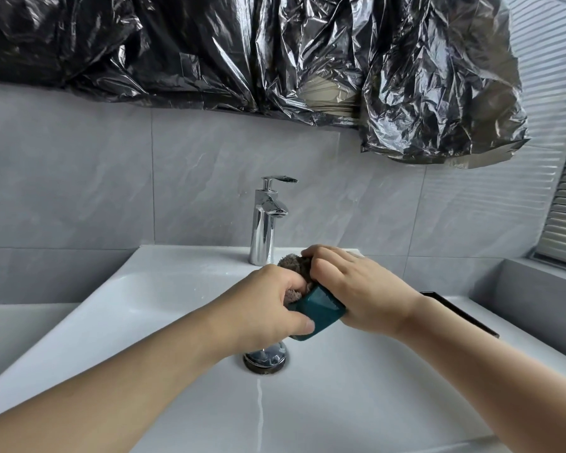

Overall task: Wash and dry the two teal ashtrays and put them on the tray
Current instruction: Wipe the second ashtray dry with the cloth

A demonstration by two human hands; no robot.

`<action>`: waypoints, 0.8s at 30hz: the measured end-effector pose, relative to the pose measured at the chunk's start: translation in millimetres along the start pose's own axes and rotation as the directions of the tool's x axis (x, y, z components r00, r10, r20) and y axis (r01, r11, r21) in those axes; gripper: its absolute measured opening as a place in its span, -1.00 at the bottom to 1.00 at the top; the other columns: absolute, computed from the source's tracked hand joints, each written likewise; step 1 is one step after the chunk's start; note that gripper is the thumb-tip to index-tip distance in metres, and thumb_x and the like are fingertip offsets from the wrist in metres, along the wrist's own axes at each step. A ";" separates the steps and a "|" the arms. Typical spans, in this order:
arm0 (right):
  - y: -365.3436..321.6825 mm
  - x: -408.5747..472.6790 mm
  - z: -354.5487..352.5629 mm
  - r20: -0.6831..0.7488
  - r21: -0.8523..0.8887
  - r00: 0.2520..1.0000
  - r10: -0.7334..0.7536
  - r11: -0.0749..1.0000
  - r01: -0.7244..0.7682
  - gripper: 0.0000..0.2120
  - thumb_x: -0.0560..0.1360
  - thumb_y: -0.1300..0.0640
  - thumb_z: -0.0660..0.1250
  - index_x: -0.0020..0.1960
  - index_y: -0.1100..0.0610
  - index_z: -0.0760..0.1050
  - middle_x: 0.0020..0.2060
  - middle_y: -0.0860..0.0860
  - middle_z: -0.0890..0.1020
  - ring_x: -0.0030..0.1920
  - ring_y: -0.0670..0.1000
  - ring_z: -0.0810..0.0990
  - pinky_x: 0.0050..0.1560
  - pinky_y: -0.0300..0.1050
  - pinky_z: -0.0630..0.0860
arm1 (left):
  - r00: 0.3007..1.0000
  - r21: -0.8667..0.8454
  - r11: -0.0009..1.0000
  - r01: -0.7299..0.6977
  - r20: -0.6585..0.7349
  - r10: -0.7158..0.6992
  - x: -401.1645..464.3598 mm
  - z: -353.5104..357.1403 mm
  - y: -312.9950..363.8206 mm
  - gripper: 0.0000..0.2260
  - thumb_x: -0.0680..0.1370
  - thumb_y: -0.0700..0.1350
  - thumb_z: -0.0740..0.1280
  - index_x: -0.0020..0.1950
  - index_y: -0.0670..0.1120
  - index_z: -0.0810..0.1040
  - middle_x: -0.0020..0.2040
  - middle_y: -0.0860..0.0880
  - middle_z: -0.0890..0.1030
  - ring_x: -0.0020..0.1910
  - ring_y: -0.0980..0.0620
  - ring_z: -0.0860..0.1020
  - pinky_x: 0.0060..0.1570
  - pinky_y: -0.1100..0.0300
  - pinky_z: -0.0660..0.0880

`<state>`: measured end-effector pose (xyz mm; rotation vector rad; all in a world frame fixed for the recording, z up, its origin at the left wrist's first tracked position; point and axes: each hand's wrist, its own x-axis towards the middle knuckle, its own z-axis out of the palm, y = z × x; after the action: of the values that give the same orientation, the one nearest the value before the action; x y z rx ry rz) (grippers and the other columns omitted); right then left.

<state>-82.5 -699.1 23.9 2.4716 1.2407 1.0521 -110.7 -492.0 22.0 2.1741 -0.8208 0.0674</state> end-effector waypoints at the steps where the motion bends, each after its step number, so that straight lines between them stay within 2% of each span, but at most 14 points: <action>1: -0.4 0.3 -0.7 -0.018 -0.023 1.000 -0.008 1.000 0.008 -0.65 0.27 0.35 0.43 0.01 0.24 0.44 0.05 0.14 0.57 0.07 0.18 0.57 0.00 -0.06 0.48 | 1.000 -0.003 1.000 -0.008 -0.008 0.008 -0.1 0.3 0.5 -0.83 0.35 -0.12 0.46 -0.17 -0.16 0.54 -0.32 -0.13 0.51 -0.36 0.02 0.44 -0.28 0.01 0.45; 3: 0.4 -1.0 -2.5 -0.066 -0.020 0.998 -0.022 1.000 0.021 -0.70 0.35 0.25 0.44 0.02 0.18 0.41 0.01 0.11 0.59 0.05 0.16 0.59 0.04 -0.02 0.50 | 0.999 -0.006 0.999 -0.038 -0.004 0.038 -2.8 -2.7 2.1 -0.85 0.38 -0.12 0.47 -0.16 -0.13 0.54 -0.26 -0.18 0.54 -0.34 0.04 0.45 -0.24 -0.01 0.48; 5: 2.1 -3.7 -4.2 -0.137 0.093 0.991 0.014 0.996 -0.001 -0.68 0.41 0.13 0.45 0.04 0.10 0.35 -0.03 0.07 0.60 -0.02 0.15 0.60 -0.03 0.04 0.53 | 0.996 0.027 0.996 -0.088 0.020 0.088 -7.1 -7.4 1.8 -0.87 0.43 -0.16 0.48 -0.18 -0.09 0.53 -0.29 -0.07 0.48 -0.37 0.09 0.40 -0.29 0.12 0.38; 7: 4.8 -6.4 -5.8 -0.173 0.196 0.983 0.059 0.980 -0.025 -0.61 0.37 0.09 0.49 0.03 0.05 0.32 -0.02 0.06 0.61 -0.02 0.16 0.60 -0.06 0.05 0.54 | 0.989 0.069 0.987 -0.144 0.027 0.142 -10.0 -12.2 0.3 -0.84 0.46 -0.20 0.45 -0.18 0.02 0.52 -0.26 0.05 0.49 -0.31 0.07 0.44 -0.25 0.15 0.38; 9: 7.8 -7.9 -7.2 -0.137 0.196 0.988 0.071 0.980 -0.043 -0.60 0.33 0.09 0.50 0.00 0.03 0.31 0.00 0.04 0.61 0.01 0.14 0.60 -0.08 0.05 0.56 | 0.987 0.098 0.982 -0.160 0.020 0.159 -8.9 -15.7 -3.5 -0.79 0.46 -0.21 0.43 -0.17 0.10 0.51 -0.21 0.09 0.51 -0.16 -0.06 0.50 -0.14 0.07 0.43; 11: 6.4 -6.5 -6.5 -0.050 0.140 0.997 0.064 0.989 -0.056 -0.66 0.33 0.10 0.44 -0.02 0.03 0.33 -0.05 0.01 0.60 -0.03 0.10 0.58 -0.12 0.04 0.56 | 0.992 0.107 0.987 -0.123 0.048 0.118 -6.7 -14.6 -6.0 -0.84 0.46 -0.21 0.42 -0.14 0.03 0.52 -0.19 0.02 0.54 -0.16 -0.02 0.50 -0.12 0.07 0.44; 13: 2.7 -4.4 -3.4 0.012 0.055 0.999 0.032 0.998 -0.033 -0.74 0.32 0.12 0.40 -0.04 0.08 0.41 -0.11 0.00 0.58 -0.06 0.09 0.56 0.01 0.01 0.54 | 0.995 0.105 0.992 -0.068 0.073 0.060 -4.2 -6.7 -4.9 -0.91 0.45 -0.19 0.42 -0.15 -0.09 0.52 -0.27 -0.03 0.49 -0.28 0.06 0.43 -0.20 0.10 0.39; 15: -0.3 -1.7 0.8 0.025 -0.031 1.000 -0.013 0.999 0.014 -0.79 0.32 0.14 0.37 -0.06 0.11 0.46 -0.12 0.00 0.59 -0.04 0.07 0.56 0.23 -0.01 0.45 | 0.999 0.090 0.996 -0.010 0.036 0.007 -2.6 2.9 -3.1 -0.85 0.43 -0.16 0.43 -0.18 -0.18 0.48 -0.36 0.00 0.42 -0.37 0.05 0.36 -0.29 0.13 0.34; 17: -1.6 -0.5 3.2 0.009 -0.093 1.000 -0.027 0.995 0.028 -0.82 0.35 0.14 0.34 -0.06 0.11 0.47 -0.13 -0.02 0.59 -0.03 0.05 0.56 0.34 0.03 0.38 | 1.000 0.075 0.997 0.010 -0.012 -0.010 -0.8 8.9 -2.0 -0.83 0.42 -0.17 0.43 -0.19 -0.20 0.47 -0.38 0.01 0.40 -0.41 0.03 0.34 -0.32 0.14 0.34; 20: 1.5 -1.8 -1.9 -0.016 -0.039 1.000 -0.001 0.999 0.000 -0.81 0.39 0.08 0.35 -0.03 0.13 0.50 -0.10 0.00 0.60 -0.01 0.09 0.58 0.24 0.02 0.44 | 1.000 0.041 0.999 -0.021 0.015 0.021 -2.0 2.5 -2.0 -0.83 0.45 -0.19 0.43 -0.17 -0.22 0.46 -0.37 -0.01 0.37 -0.40 0.04 0.31 -0.32 0.13 0.30; 22: 3.3 -5.1 -11.2 -0.049 0.034 0.999 0.012 0.999 -0.011 -0.73 0.38 0.04 0.43 -0.01 0.14 0.49 -0.05 0.02 0.61 0.05 0.12 0.58 0.12 -0.01 0.48 | 0.995 0.039 0.996 -0.084 0.048 0.082 -6.1 -5.8 -1.1 -0.87 0.45 -0.22 0.44 -0.15 -0.18 0.49 -0.32 -0.04 0.41 -0.35 0.08 0.34 -0.29 0.11 0.32; 23: 5.4 -6.4 -16.6 -0.067 0.051 0.998 0.016 0.999 -0.012 -0.68 0.35 0.04 0.48 0.01 0.13 0.46 -0.01 0.03 0.60 0.08 0.13 0.57 0.10 -0.01 0.49 | 0.991 0.049 0.991 -0.127 0.048 0.125 -8.1 -10.0 -0.3 -0.88 0.45 -0.23 0.45 -0.15 -0.13 0.51 -0.30 -0.02 0.44 -0.34 0.13 0.37 -0.27 0.15 0.34; 24: 7.4 -6.9 -21.6 -0.082 0.052 0.996 0.018 0.999 -0.014 -0.63 0.32 0.06 0.52 0.01 0.12 0.43 0.02 0.05 0.60 0.12 0.14 0.57 0.11 0.00 0.50 | 0.987 0.066 0.985 -0.158 0.044 0.156 -9.8 -13.4 1.5 -0.86 0.46 -0.25 0.45 -0.15 -0.08 0.52 -0.29 0.04 0.46 -0.35 0.20 0.37 -0.29 0.28 0.32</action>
<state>-95.0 -712.2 39.5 2.5036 1.2892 1.1519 -116.4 -478.1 29.1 2.1777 -1.0247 0.1357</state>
